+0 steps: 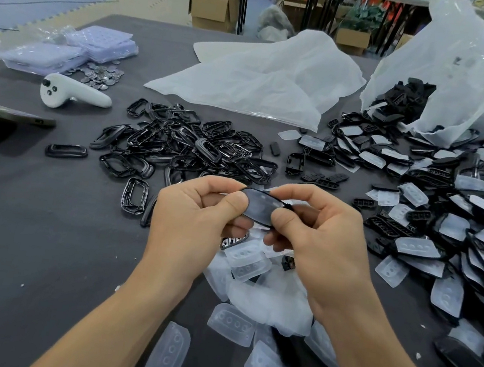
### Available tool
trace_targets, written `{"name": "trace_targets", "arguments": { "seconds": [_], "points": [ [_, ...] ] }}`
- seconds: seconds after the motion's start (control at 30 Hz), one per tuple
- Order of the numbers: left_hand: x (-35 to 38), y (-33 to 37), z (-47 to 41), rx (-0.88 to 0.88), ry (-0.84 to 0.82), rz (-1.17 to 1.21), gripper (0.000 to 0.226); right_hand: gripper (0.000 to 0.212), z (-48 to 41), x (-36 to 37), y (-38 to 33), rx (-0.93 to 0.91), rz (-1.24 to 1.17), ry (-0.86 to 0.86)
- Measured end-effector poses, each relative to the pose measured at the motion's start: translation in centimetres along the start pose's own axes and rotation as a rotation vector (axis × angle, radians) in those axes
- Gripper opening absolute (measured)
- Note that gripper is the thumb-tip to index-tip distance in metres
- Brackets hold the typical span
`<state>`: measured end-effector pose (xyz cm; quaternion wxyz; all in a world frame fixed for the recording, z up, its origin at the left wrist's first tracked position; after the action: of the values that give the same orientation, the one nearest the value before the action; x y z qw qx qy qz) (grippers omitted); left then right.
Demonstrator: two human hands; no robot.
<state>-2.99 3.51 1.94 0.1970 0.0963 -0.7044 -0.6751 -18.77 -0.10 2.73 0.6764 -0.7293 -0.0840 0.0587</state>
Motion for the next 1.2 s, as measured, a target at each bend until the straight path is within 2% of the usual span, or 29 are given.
{"name": "trace_targets", "arguments": {
  "seconds": [0.17, 0.4, 0.5, 0.63, 0.97, 1.03, 1.13, 1.2],
  "points": [
    [-0.4, 0.0, -0.1, 0.005, -0.074, -0.083, 0.025, 0.032, -0.2, -0.1, -0.1, -0.015, -0.033, 0.053],
    [-0.2, 0.1, 0.0, 0.077, -0.205, -0.289, 0.024, 0.031, -0.1, 0.1, -0.1, -0.012, 0.021, -0.003],
    [-0.4, 0.0, -0.2, 0.062, -0.210, -0.271, 0.030, 0.029, 0.1, 0.2, -0.1, -0.046, 0.110, -0.042],
    [-0.4, 0.0, -0.2, 0.052, -0.196, -0.240, 0.030, 0.038, 0.2, 0.2, 0.0, -0.042, 0.153, -0.048],
    [0.0, -0.1, 0.0, 0.044, -0.159, -0.162, 0.028, 0.047, 0.1, 0.2, 0.3, -0.038, 0.047, 0.052],
    [0.0, -0.2, 0.1, 0.044, -0.159, -0.164, 0.027, 0.042, 0.1, 0.1, 0.2, -0.047, 0.041, 0.057],
    [0.3, -0.3, 0.2, 0.045, -0.170, -0.167, 0.025, 0.014, 0.3, 0.2, 0.2, -0.084, 0.109, 0.091],
    [0.6, -0.4, 0.4, 0.055, -0.179, -0.174, 0.026, 0.008, 0.5, 0.4, 0.4, -0.099, 0.195, 0.119]
  ]
}}
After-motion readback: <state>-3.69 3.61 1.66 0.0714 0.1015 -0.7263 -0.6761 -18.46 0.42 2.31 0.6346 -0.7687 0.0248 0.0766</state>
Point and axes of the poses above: each hand's wrist, its own z-axis away from the middle knuckle, its own x-axis out of the palm, y = z × x, the point moved 2 cm from there along -z, towards the middle knuckle, and after that the axes turned 1 degree about -z, right-handed, at the moved point
